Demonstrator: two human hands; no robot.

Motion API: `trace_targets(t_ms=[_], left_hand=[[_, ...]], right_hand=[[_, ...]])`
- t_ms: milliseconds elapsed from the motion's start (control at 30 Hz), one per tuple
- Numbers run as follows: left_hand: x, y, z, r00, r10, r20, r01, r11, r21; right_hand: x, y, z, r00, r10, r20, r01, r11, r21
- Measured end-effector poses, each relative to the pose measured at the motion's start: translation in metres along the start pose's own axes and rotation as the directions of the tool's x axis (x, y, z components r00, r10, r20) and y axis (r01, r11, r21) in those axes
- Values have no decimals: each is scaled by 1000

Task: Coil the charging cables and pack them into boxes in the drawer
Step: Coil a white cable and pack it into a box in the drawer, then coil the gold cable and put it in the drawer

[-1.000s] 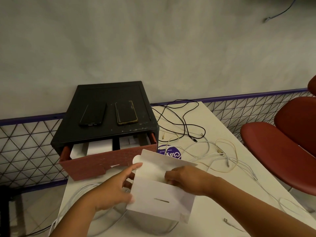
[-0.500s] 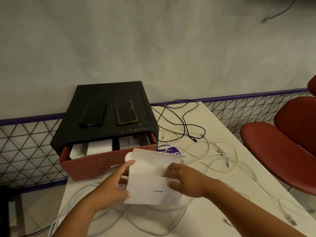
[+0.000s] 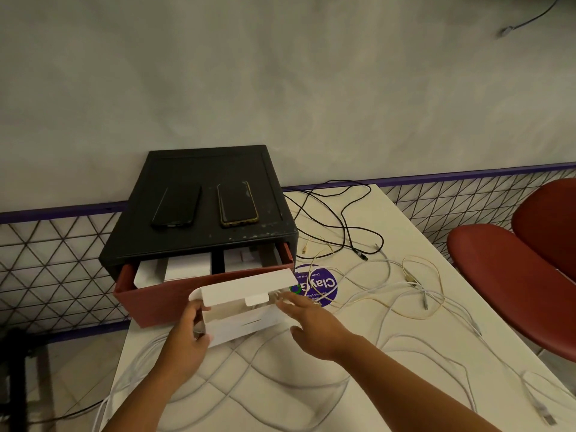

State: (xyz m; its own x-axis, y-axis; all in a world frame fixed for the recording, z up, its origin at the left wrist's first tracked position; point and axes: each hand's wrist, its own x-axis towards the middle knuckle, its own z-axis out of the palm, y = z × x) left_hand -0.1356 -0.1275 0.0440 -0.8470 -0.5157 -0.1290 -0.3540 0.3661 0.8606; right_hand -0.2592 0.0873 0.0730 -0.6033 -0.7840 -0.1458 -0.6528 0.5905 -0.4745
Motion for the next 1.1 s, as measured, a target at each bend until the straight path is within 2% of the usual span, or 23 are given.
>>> trace_targets(t_ms=[267, 400, 533, 633, 700, 800, 867, 967, 1100], left_hand=[[6, -3, 9, 985, 46, -168, -53, 998, -36], [7, -7, 16, 942, 80, -327, -73, 997, 34], [5, -9, 18, 924, 77, -373, -69, 997, 33], [0, -6, 20, 910, 27, -413, -41, 999, -25], [-4, -6, 24, 908, 1, -419, -3, 1000, -5], [-16, -8, 33, 922, -12, -387, 32, 998, 47], [-25, -11, 42, 949, 38, -314, -4, 994, 108], [-32, -17, 53, 980, 115, -162, -88, 982, 167], [-32, -6, 64, 982, 186, 12, -183, 954, 238]], right_hand=[[9, -5, 10, 997, 4, 82, 1, 998, -55], [7, -9, 13, 995, 25, 95, -16, 995, -99], [6, -10, 16, 994, 35, 102, -26, 996, -90], [0, -6, 17, 998, 31, 56, -30, 999, -15], [-6, 0, 19, 998, 56, -38, -56, 998, 17], [-12, 18, 24, 966, 170, -196, -157, 984, 81], [-12, 33, 27, 938, 264, -224, -240, 962, 128], [-12, 53, 27, 902, 390, -186, -372, 920, 122], [-10, 79, 21, 869, 483, -102, -479, 875, 64]])
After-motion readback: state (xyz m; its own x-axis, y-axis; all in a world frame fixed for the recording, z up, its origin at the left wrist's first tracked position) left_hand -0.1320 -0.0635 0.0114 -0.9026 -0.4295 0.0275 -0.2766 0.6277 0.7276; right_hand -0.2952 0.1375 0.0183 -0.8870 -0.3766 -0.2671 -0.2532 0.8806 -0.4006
